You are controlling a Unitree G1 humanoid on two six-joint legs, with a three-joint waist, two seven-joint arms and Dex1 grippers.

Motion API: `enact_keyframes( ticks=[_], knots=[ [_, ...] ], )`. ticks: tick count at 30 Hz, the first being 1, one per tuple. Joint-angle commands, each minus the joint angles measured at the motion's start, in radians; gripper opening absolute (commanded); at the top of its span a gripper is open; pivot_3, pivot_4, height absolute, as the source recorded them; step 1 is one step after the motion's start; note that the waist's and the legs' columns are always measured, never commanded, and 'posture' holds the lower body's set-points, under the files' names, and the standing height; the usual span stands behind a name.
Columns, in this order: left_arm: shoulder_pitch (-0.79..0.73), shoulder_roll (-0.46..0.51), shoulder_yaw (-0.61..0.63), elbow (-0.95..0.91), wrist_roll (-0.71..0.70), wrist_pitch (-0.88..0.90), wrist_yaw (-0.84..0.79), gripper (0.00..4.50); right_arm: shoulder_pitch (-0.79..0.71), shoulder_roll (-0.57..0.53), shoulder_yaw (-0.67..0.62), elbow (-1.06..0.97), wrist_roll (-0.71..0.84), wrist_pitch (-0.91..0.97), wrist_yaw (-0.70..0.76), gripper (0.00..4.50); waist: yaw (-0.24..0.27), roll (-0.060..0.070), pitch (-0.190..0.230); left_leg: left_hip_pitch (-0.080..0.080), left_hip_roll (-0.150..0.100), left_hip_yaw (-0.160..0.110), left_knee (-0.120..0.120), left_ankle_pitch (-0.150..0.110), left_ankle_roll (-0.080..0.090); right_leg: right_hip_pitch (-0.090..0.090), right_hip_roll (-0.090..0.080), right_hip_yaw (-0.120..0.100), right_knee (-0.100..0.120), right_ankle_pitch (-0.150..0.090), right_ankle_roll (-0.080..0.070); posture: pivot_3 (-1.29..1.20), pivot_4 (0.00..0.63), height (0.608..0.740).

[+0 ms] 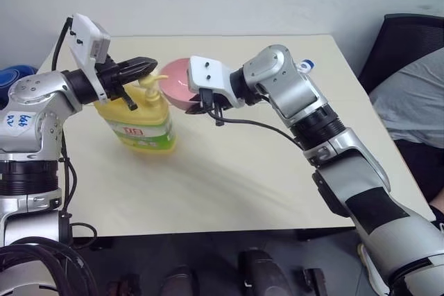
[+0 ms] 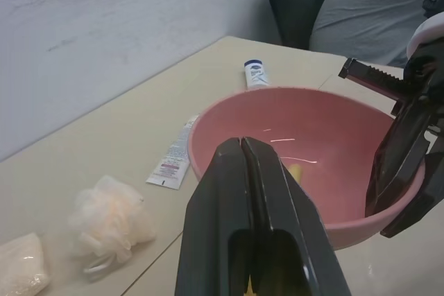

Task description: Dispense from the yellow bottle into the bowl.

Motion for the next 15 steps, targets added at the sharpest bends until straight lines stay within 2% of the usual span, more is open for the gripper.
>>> enact_keyframes(
  ticks=[1, 10, 15],
  knots=[
    [0.076, -0.022, -0.114, 0.115, 0.092, 0.047, -0.021, 0.03, -0.032, 0.010, -0.042, -0.009, 0.018, -0.014, -0.009, 0.00, 0.006, 0.003, -0.002, 0.001, 0.000, 0.000, -0.001, 0.000, 0.000, 0.003, 0.000, 0.000, -0.004, 0.000, 0.000, 0.00, 0.150, 0.740],
    [0.075, -0.054, -0.108, 0.157, 0.114, -0.003, -0.028, 0.03, -0.032, 0.011, -0.048, -0.012, 0.021, -0.007, -0.014, 0.00, 0.011, 0.010, -0.008, 0.002, 0.000, 0.000, -0.001, 0.000, 0.000, 0.003, -0.001, 0.000, -0.004, 0.000, 0.000, 0.00, 0.150, 0.740],
    [-0.027, -0.115, 0.051, 0.124, -0.021, -0.094, -0.053, 0.03, -0.009, -0.007, -0.064, -0.017, 0.024, 0.004, -0.021, 0.00, 0.023, 0.011, -0.008, 0.000, -0.001, 0.000, -0.001, 0.000, 0.000, 0.002, -0.001, 0.000, -0.004, 0.000, 0.000, 0.00, 0.150, 0.740]
  ],
)
